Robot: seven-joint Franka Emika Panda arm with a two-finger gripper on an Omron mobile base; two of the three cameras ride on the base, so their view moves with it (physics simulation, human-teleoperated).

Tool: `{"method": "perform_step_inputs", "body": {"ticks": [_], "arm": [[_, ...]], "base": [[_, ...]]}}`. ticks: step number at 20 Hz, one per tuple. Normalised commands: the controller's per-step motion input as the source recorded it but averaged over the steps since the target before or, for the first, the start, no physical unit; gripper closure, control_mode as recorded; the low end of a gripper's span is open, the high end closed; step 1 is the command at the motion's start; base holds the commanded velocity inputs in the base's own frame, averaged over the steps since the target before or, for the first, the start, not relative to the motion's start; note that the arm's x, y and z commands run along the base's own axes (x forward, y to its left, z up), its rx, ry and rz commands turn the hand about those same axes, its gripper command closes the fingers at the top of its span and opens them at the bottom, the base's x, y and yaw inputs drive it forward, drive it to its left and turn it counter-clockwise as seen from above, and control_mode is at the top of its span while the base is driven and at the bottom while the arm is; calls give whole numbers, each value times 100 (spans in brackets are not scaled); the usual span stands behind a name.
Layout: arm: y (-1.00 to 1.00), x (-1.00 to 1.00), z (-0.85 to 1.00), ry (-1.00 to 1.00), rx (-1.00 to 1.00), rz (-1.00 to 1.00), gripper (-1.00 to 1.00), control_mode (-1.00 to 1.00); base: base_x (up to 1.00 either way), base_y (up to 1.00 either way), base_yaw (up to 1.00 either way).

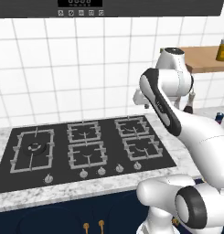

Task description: Pick the pizza cutter from the drawer and place it on the counter.

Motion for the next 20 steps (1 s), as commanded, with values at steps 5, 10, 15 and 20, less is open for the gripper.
{"method": "perform_step_inputs", "body": {"ticks": [5, 10, 15, 20], "arm": [[-32, -55, -8, 8, -3, -8, -100, -100], [-89, -76, -46, 8, -2, -11, -100, -100], [-97, -45, -37, 7, -3, -11, -100, -100], [-86, -38, -34, 5, -7, -7, -100, -100]], "base": [[0, 0, 0], [0, 0, 0], [0, 0, 0], [0, 0, 0]]}}
